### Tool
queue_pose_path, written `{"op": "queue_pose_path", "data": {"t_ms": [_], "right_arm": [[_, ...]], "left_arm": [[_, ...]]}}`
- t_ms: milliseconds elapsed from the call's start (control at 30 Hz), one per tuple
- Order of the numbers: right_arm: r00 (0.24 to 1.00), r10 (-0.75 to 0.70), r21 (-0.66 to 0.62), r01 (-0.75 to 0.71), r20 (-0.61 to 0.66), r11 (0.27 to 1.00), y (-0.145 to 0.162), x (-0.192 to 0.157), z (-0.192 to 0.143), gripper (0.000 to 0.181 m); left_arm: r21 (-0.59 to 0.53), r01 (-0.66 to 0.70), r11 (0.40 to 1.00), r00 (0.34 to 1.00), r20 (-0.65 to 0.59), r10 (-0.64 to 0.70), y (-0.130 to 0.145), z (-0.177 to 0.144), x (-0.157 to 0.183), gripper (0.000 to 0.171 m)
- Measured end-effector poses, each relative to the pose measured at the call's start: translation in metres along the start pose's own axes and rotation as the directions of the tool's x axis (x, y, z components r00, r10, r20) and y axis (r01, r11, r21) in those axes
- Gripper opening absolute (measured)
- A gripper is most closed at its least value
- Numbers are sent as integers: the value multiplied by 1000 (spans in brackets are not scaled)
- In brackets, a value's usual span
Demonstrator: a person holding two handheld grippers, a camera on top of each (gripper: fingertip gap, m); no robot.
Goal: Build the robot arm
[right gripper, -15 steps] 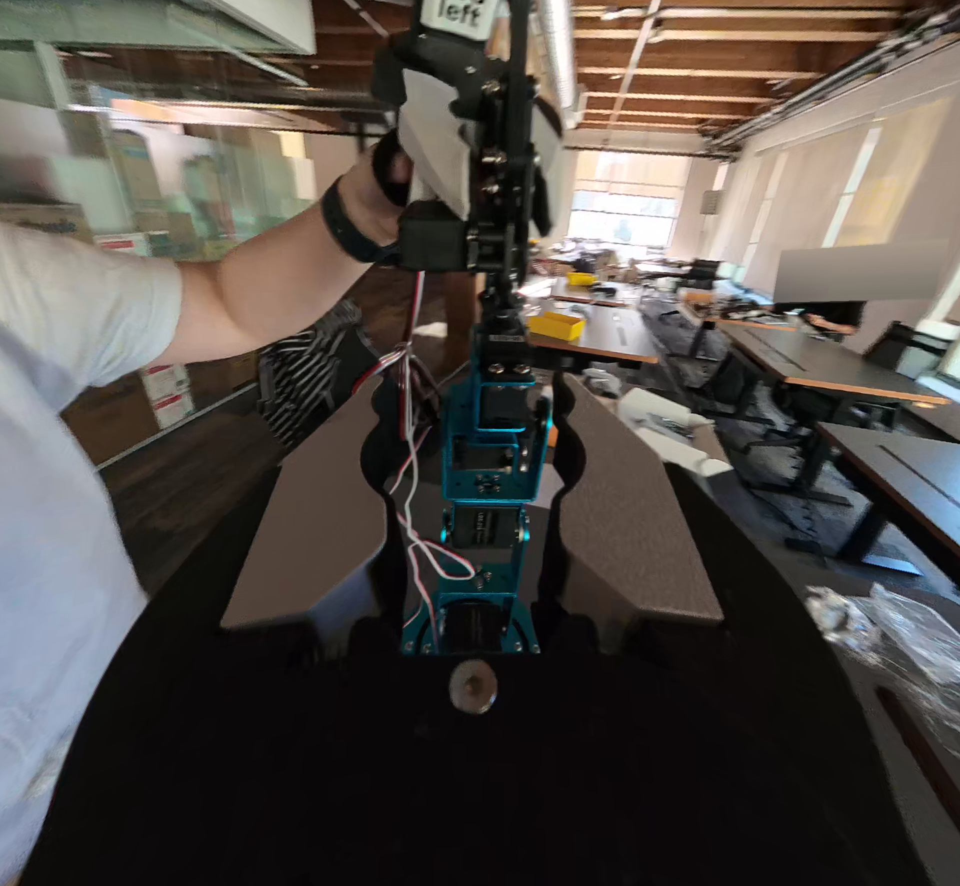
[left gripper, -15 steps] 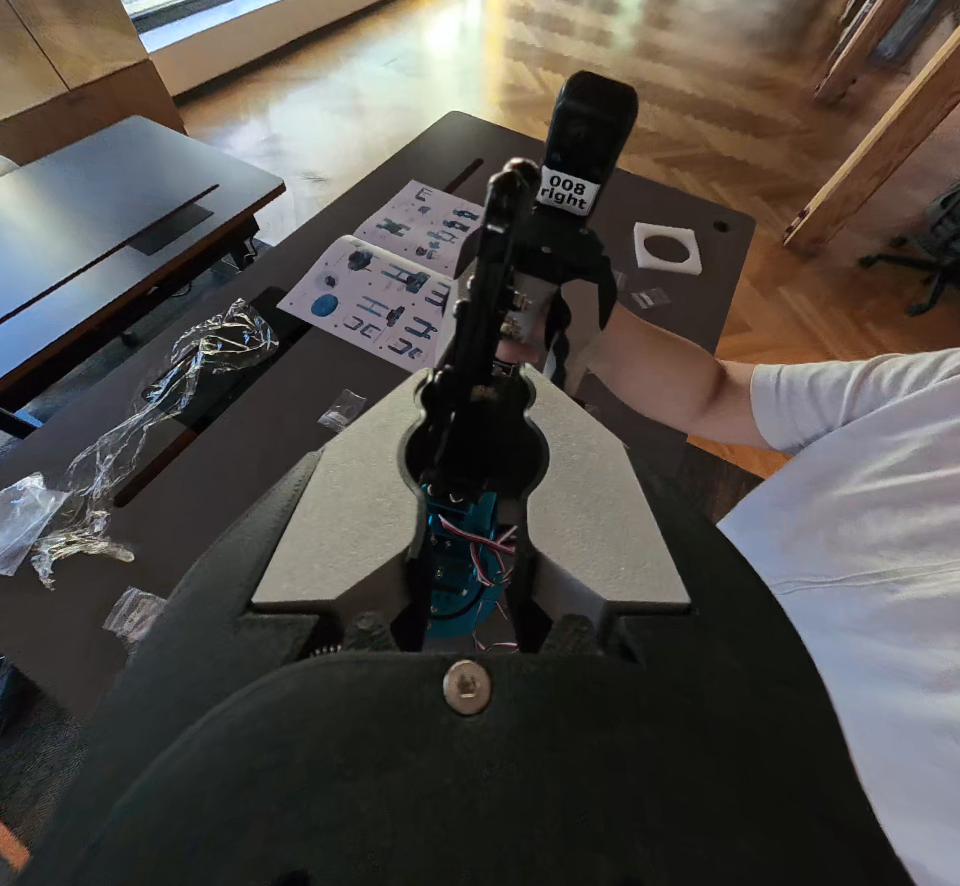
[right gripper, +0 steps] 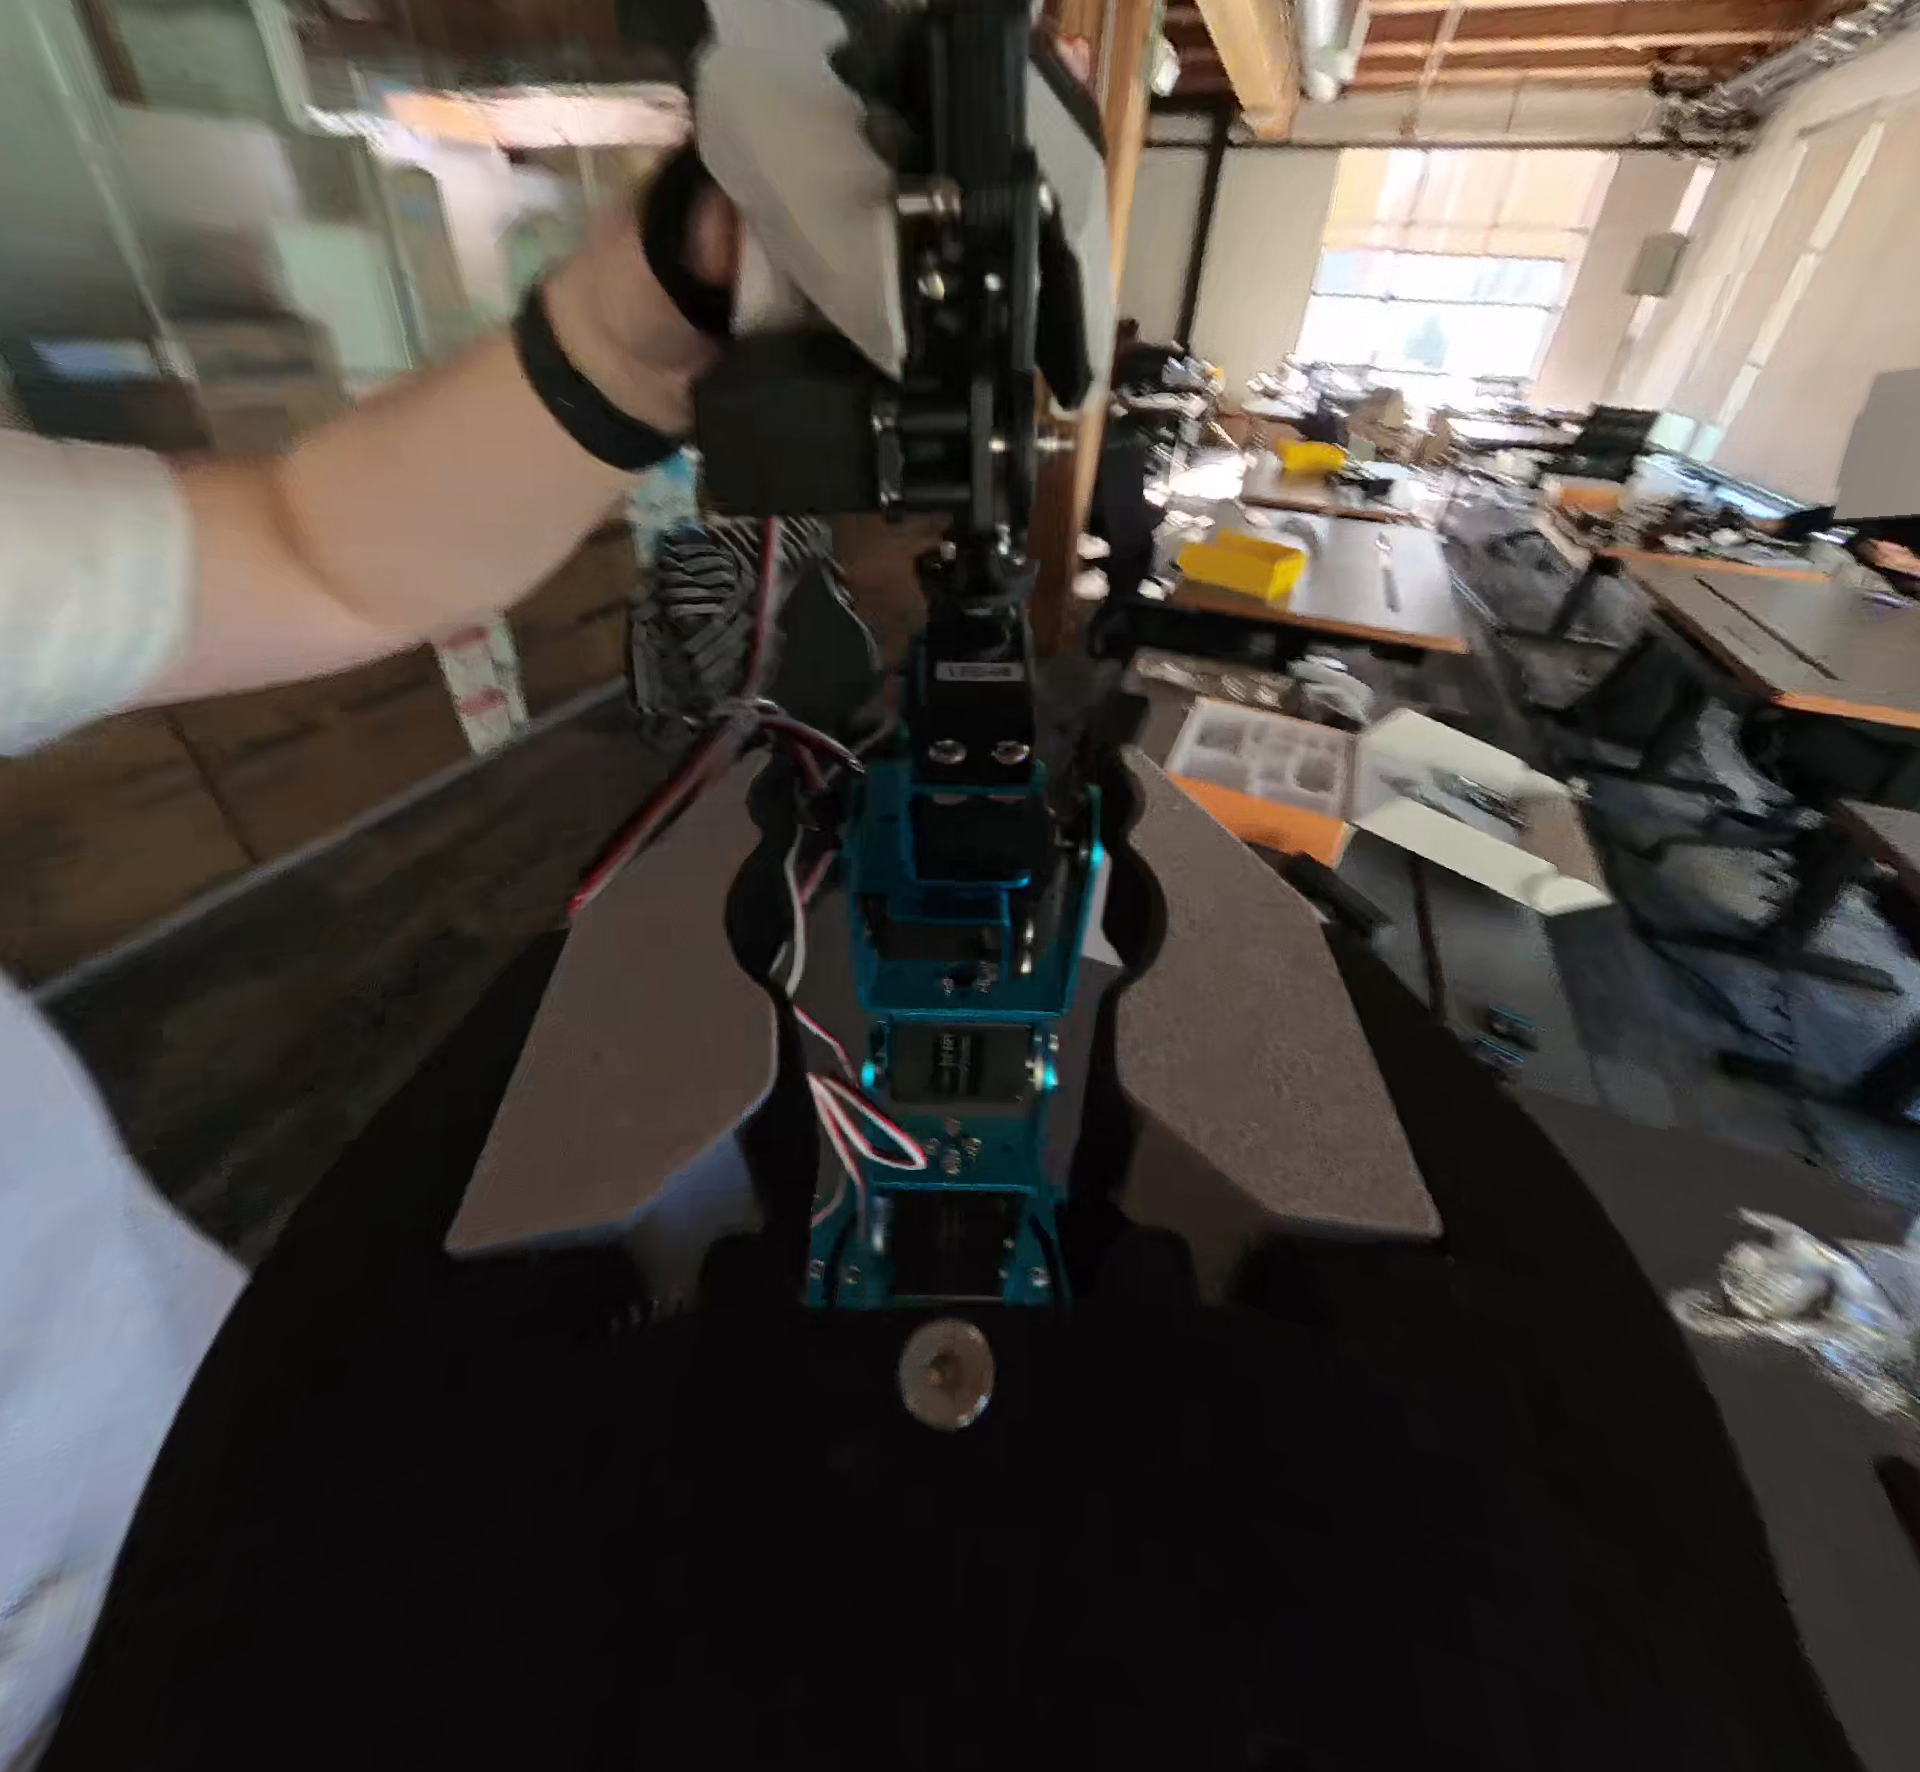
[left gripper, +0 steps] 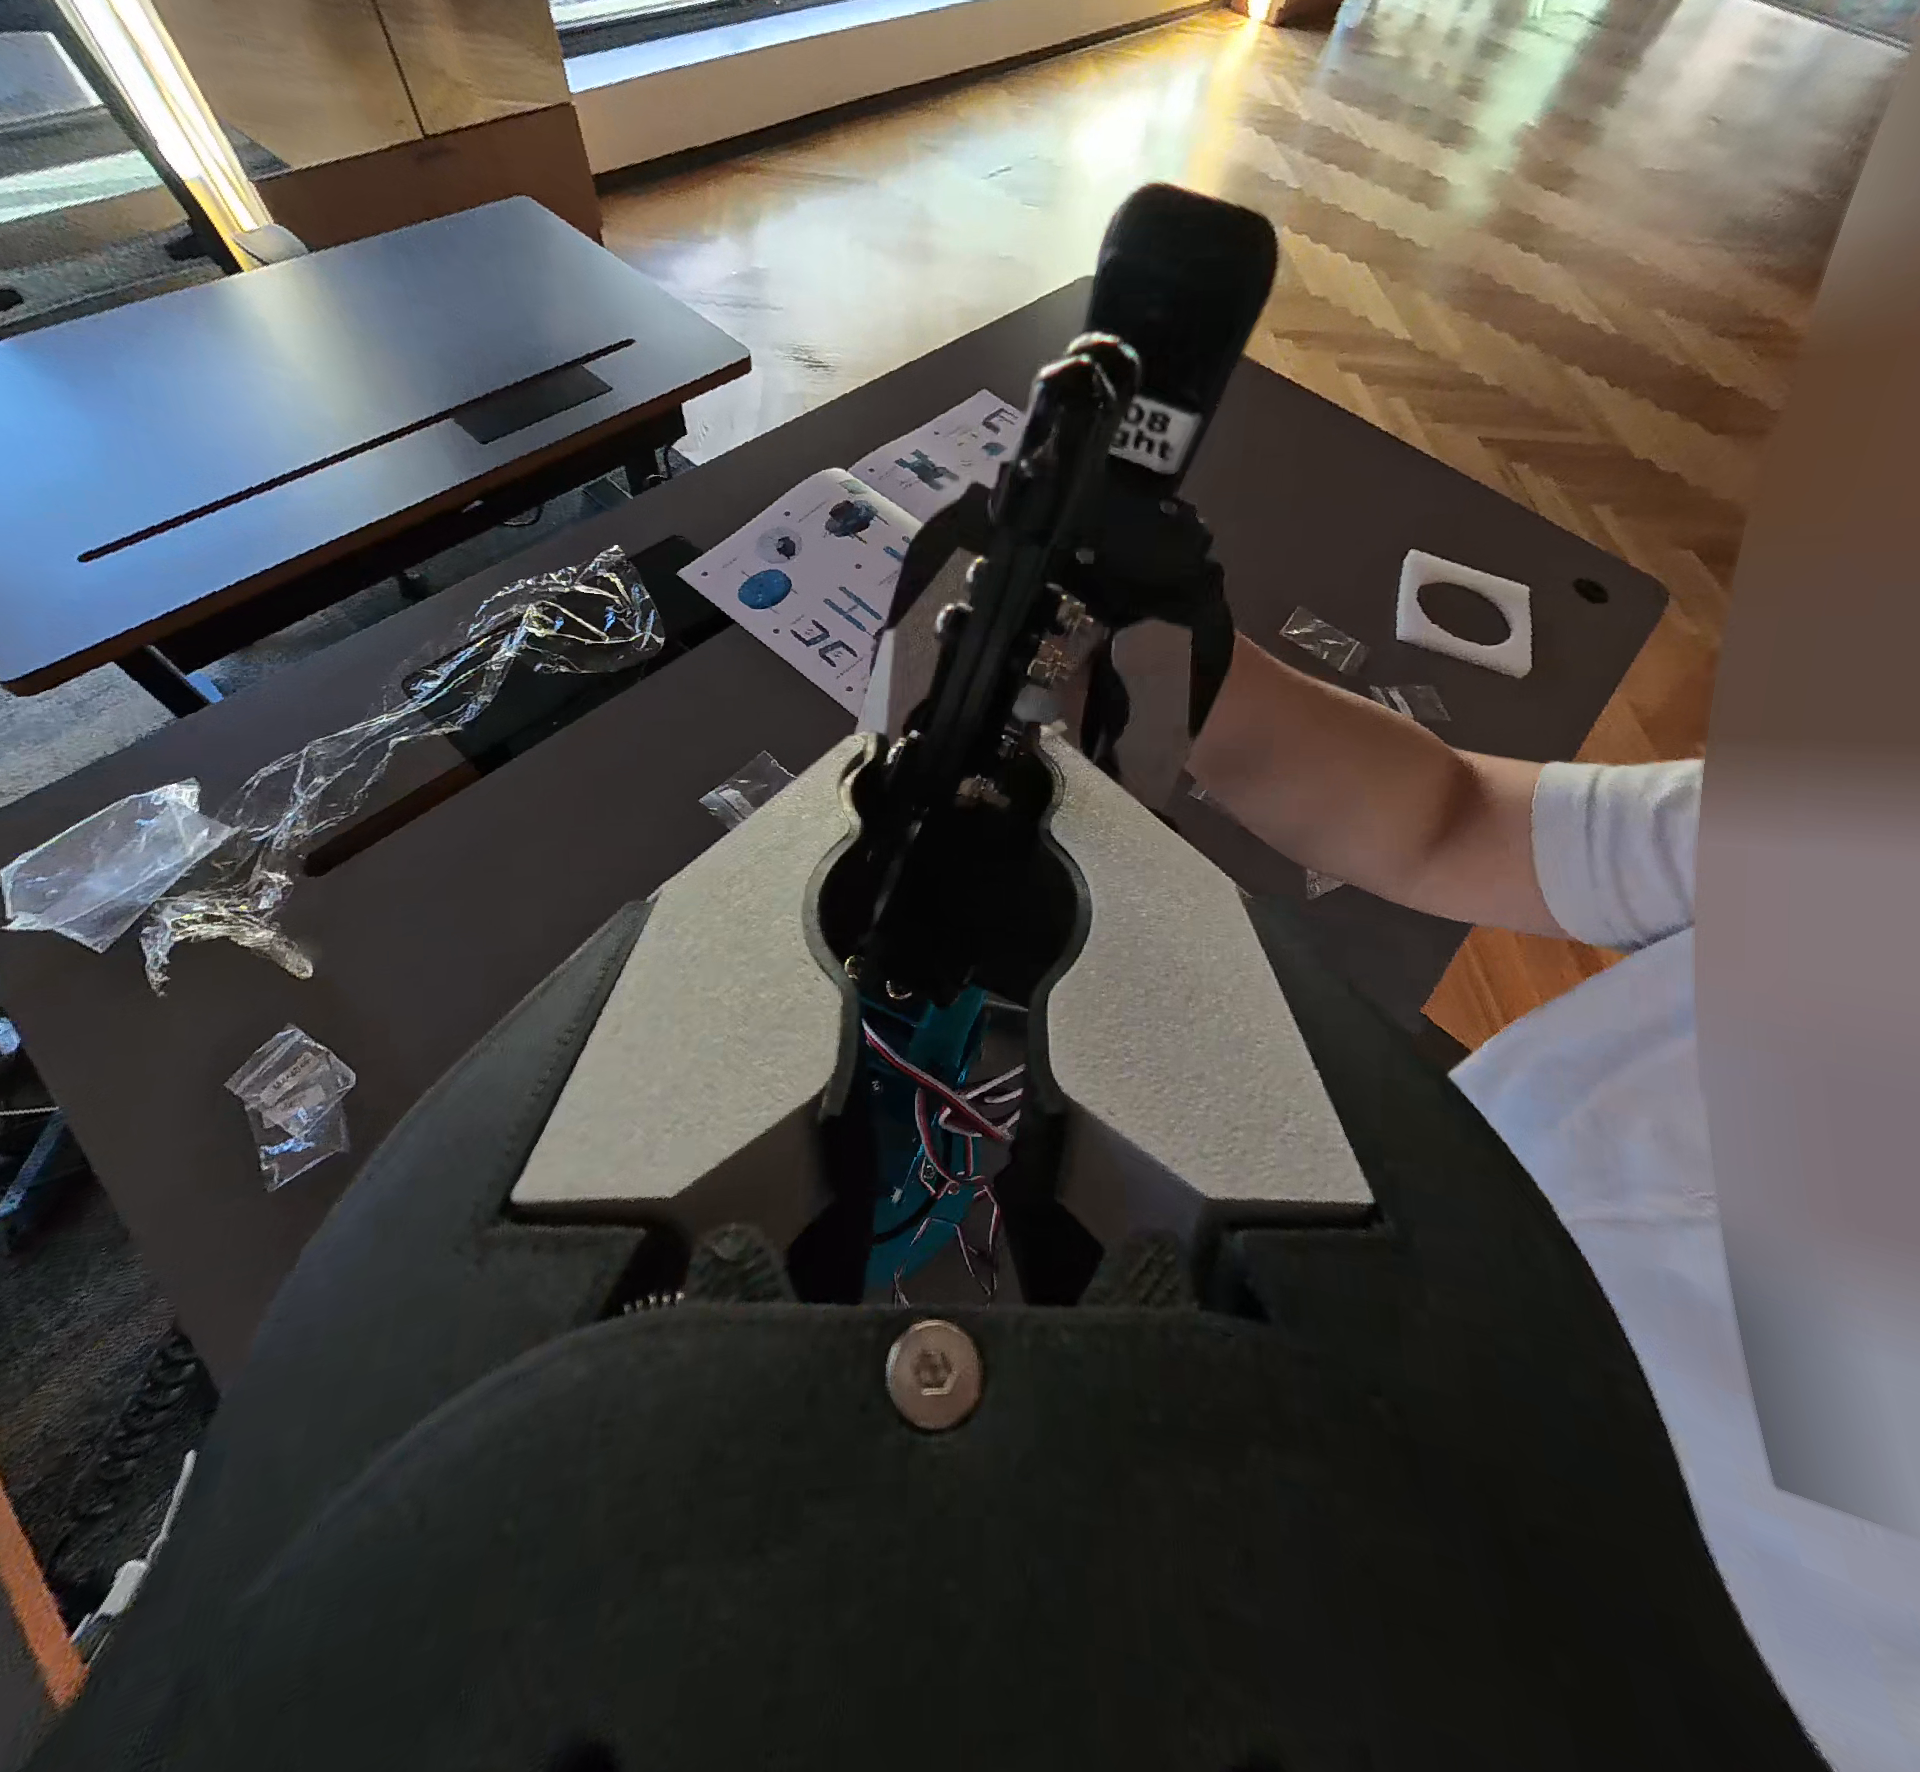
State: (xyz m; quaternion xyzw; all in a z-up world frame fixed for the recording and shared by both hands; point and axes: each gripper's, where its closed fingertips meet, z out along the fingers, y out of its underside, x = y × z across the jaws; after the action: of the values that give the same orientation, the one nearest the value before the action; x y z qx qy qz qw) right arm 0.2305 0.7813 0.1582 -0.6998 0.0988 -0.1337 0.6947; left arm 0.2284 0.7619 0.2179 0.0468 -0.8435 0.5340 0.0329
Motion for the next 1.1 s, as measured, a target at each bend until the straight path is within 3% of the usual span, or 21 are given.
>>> {"op": "queue_pose_path", "data": {"t_ms": [67, 100, 467, 567, 833, 967, 1100], "right_arm": [[999, -35, -62, 32, -39, 998, 10, 2, 11, 29], [997, -48, -69, 43, -68, 997, 11, 5, 13, 24], [986, 10, 31, -5, -168, 1000, 9, 5, 13, 27], [988, 1, 34, 4, -153, 999, 8, 3, 13, 28], [994, -54, -27, 52, -99, 998, 8, 4, 16, 26], [997, -14, 21, 16, -82, 1000, 8, 6, 19, 26], [992, -18, 30, 22, -125, 999, 8, 6, 19, 27]], "left_arm": [[-1, 8, 1000, 1000, 25, -8, -1, 1, 0, 24], [2, 17, 1000, 999, 37, -17, -1, 2, 0, 24], [94, 118, 989, 952, 274, -140, -2, 0, -2, 25], [68, 101, 993, 934, 336, -118, -2, 2, 0, 25], [64, 116, 991, 959, 252, -129, -2, 0, -2, 25], [92, 127, 988, 959, 241, -146, -4, -1, -6, 25], [92, 103, 990, 947, 296, -126, -3, -2, -4, 25]]}}
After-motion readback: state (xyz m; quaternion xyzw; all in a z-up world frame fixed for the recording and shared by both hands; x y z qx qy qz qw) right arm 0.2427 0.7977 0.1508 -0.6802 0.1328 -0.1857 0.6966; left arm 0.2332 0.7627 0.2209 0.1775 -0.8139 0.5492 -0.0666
